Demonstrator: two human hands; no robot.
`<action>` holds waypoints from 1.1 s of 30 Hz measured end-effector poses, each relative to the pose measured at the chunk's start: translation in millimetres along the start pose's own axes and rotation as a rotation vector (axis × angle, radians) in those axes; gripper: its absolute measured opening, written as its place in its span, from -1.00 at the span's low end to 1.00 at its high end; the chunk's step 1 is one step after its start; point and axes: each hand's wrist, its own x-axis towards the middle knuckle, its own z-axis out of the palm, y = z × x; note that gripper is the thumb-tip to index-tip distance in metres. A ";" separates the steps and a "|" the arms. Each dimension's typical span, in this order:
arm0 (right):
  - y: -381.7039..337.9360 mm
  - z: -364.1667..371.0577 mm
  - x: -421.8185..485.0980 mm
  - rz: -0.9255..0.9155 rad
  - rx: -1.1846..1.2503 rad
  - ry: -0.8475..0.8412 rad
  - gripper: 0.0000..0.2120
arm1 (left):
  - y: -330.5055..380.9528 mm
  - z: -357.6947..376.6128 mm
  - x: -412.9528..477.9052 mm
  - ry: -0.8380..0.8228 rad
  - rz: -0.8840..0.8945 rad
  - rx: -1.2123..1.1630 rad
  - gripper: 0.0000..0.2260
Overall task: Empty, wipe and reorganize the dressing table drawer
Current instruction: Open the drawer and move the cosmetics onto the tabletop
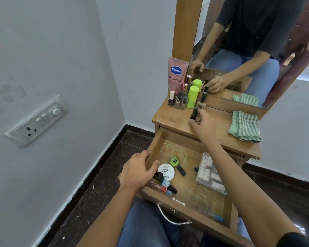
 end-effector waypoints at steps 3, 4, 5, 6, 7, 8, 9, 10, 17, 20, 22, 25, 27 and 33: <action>-3.9 7.1 9.8 0.007 -0.013 0.062 -0.81 | -0.8 -0.3 0.2 0.002 0.001 -0.002 -0.52; -6.0 10.1 14.1 0.010 -0.028 0.071 -0.80 | -1.1 0.0 0.3 0.002 0.000 0.000 -0.52; -7.6 13.6 18.5 0.021 -0.038 0.074 -0.78 | -1.2 0.0 0.2 0.004 0.000 0.004 -0.52; -9.0 17.4 22.8 0.040 -0.046 0.076 -0.76 | -1.0 0.1 0.2 0.004 0.000 0.007 -0.53; -9.3 21.2 26.9 0.061 -0.052 0.084 -0.75 | -1.0 0.4 0.1 0.006 0.002 0.009 -0.53; -9.5 24.2 30.2 0.084 -0.050 0.096 -0.74 | -0.9 0.7 0.1 0.008 0.003 0.011 -0.53; -9.3 26.6 33.0 0.107 -0.037 0.113 -0.75 | -0.9 1.0 0.2 0.009 0.005 0.012 -0.53; -9.4 28.1 35.0 0.130 -0.016 0.129 -0.76 | -1.1 1.2 0.3 0.010 0.007 0.014 -0.53; -7.0 31.4 39.7 0.173 0.032 0.169 -0.85 | -1.5 1.6 0.8 0.005 0.003 0.014 -0.52; -5.2 31.9 38.6 0.178 0.063 0.163 -0.84 | -0.4 0.8 0.3 -0.001 -0.002 0.013 -0.52; -5.6 29.7 33.0 0.147 0.103 0.169 -0.85 | 0.2 0.6 -0.2 -0.003 0.000 0.006 -0.51; -12.5 24.0 6.0 -0.008 0.144 0.198 -0.92 | 0.2 0.1 -1.5 0.002 -0.001 0.001 -0.52; -15.5 21.4 -27.5 -0.193 0.168 0.140 -0.96 | 0.6 0.1 -1.0 0.004 -0.008 0.002 -0.54; 19.6 33.1 -120.2 -0.169 -0.291 -0.354 -0.73 | 1.6 -1.1 -0.3 0.000 -0.013 -0.010 -0.56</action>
